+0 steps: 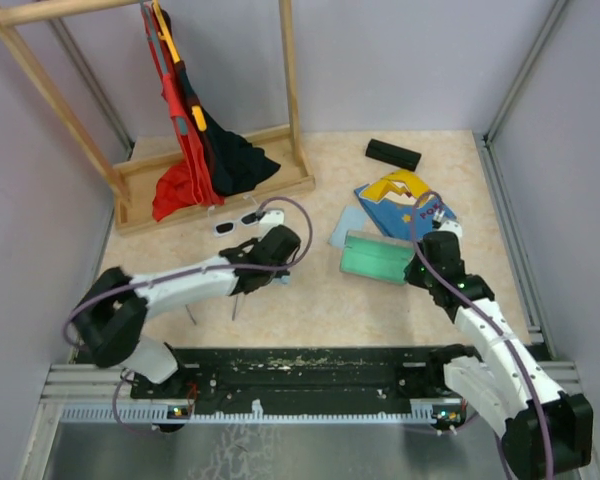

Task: Organize the sunglasses
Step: Place the sunglasses case at the center of the board.

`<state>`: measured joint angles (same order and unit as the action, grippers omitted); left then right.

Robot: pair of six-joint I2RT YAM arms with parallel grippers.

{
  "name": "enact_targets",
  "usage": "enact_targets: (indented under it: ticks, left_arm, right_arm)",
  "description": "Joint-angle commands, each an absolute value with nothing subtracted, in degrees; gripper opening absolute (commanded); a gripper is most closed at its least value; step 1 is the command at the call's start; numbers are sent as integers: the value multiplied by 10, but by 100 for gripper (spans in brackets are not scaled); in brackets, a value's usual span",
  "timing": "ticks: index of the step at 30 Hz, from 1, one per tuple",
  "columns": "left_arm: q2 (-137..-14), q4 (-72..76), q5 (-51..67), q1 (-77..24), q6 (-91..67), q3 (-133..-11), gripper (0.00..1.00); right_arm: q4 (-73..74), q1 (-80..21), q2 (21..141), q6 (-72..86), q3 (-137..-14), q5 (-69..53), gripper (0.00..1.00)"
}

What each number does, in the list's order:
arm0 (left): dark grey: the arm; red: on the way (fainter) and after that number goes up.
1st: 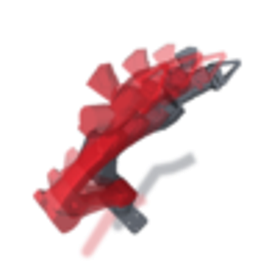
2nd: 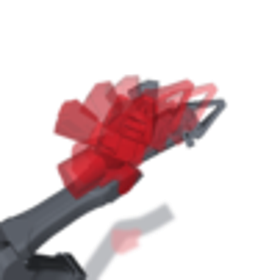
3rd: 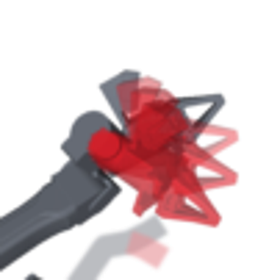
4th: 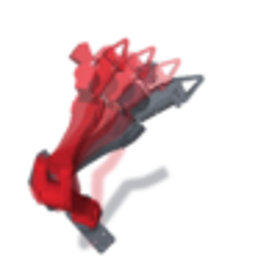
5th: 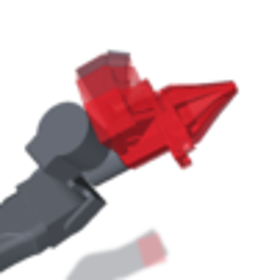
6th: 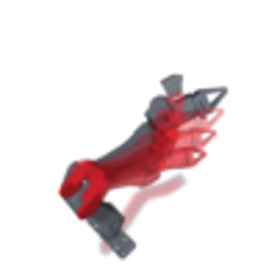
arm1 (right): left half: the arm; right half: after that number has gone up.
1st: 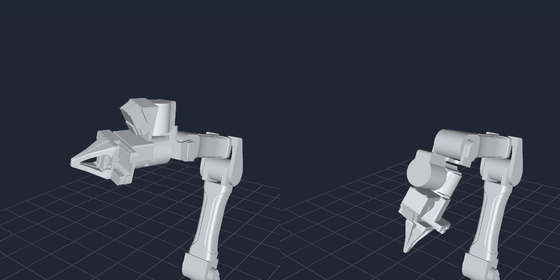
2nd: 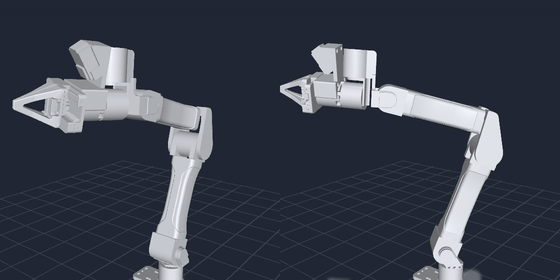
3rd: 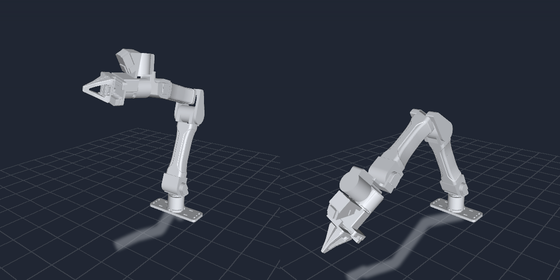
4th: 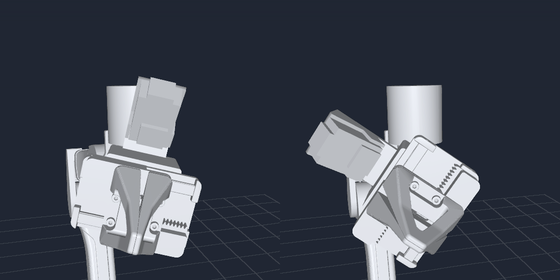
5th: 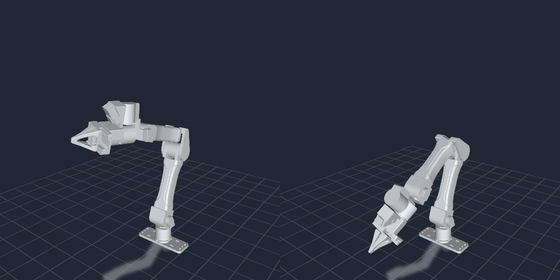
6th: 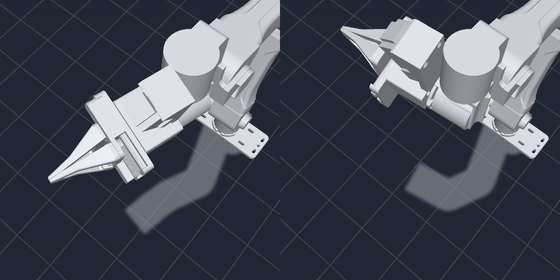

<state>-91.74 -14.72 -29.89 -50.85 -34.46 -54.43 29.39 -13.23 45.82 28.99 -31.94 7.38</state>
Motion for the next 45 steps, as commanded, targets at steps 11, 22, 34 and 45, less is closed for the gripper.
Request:
enact_targets:
  ticks: [11, 22, 34, 45]
  left_arm:
    - [-518, -347, -407, -548, -477, -453, 0]
    - [-462, -368, -417, -548, -439, -500, 0]
    - [-452, -369, -411, -548, -447, -487, 0]
    - [-447, -370, -393, -548, -450, -482, 0]
  right_arm:
    - [6, -322, 679, 326, -384, 136, 0]
    - [-102, -373, 869, 337, -448, 132, 0]
    - [-98, -398, 969, 346, -494, 148, 4]
    - [-74, -399, 908, 358, -471, 168, 43]
